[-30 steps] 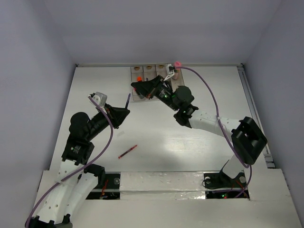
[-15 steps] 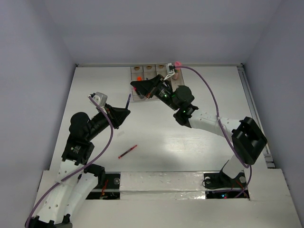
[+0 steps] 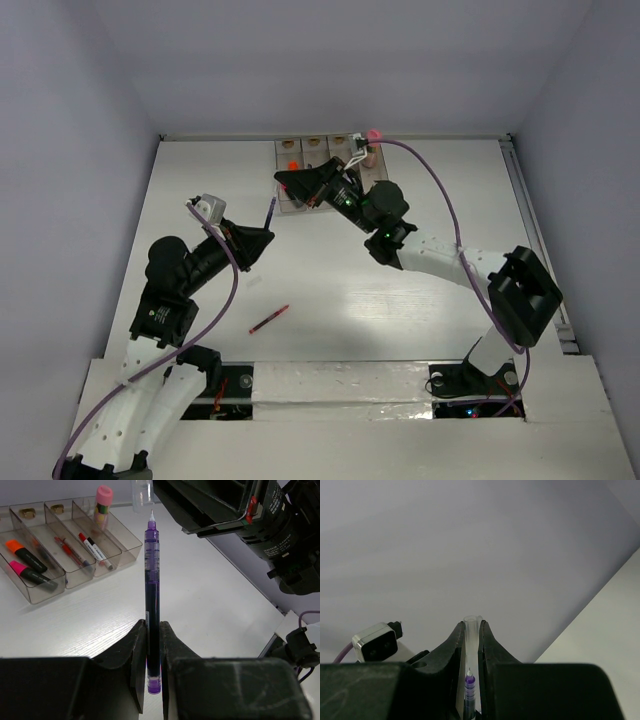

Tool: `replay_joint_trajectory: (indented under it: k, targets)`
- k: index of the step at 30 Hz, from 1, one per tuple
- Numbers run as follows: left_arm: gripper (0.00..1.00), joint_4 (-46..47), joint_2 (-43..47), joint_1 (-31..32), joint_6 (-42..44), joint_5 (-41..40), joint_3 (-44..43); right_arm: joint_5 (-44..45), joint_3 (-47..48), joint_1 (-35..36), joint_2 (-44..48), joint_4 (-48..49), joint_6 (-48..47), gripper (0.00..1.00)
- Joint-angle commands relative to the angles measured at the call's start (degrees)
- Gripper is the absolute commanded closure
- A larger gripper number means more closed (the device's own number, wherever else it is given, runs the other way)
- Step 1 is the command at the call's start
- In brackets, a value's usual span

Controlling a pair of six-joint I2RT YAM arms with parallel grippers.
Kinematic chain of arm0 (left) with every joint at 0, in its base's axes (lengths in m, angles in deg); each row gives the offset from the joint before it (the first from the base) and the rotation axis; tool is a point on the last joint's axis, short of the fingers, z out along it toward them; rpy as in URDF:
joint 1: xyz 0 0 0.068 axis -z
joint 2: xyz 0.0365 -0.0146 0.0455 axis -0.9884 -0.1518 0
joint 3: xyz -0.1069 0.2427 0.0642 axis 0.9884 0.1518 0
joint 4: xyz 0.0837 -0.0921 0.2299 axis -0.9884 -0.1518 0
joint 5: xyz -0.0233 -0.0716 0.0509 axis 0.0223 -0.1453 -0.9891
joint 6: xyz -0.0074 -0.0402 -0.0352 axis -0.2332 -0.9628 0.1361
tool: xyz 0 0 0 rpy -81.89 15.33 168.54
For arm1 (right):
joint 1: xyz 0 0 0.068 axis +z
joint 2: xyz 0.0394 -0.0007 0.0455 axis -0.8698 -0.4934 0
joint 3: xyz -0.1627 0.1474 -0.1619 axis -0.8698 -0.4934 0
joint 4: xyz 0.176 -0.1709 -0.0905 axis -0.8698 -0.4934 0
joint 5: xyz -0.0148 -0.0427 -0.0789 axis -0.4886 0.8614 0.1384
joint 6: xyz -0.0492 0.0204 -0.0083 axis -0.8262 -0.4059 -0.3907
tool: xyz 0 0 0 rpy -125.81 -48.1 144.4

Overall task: Sort the stationery into containers
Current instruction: Close the pen cap on the pen.

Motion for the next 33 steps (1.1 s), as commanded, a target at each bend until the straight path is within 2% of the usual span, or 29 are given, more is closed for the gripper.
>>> replay_joint_trajectory:
  k: [1, 13, 20, 27, 29, 33]
  targets:
    - [1.00, 3.18, 0.54, -0.36, -0.19, 0.24, -0.54, 0.52, 0.87, 1.54, 0.59, 3.69, -1.35, 1.00]
    - [1.00, 4.06, 1.42, -1.42, -0.81, 0.15, -0.28, 4.04, -2.03, 5.23, 0.24, 6.76, -3.20, 1.00]
    - [1.00, 4.58, 1.94, -1.42, -1.25, -0.12, -0.10, 3.42, -2.04, 5.76, -0.11, 4.40, -3.29, 1.00]
    - [1.00, 6.51, 0.90, -1.42, -3.09, 0.15, -0.28, -5.53, -0.19, 6.28, -2.83, 0.18, -3.11, 1.00]
    - [1.00, 6.60, 0.19, -1.42, -3.27, -0.03, -1.68, -9.66, -0.80, 6.28, -3.19, -0.09, -2.41, 1.00]
    - [1.00, 7.48, -1.30, -1.42, -3.09, -0.56, -3.62, -11.96, -4.58, 6.28, -1.70, 0.09, -2.14, 1.00]
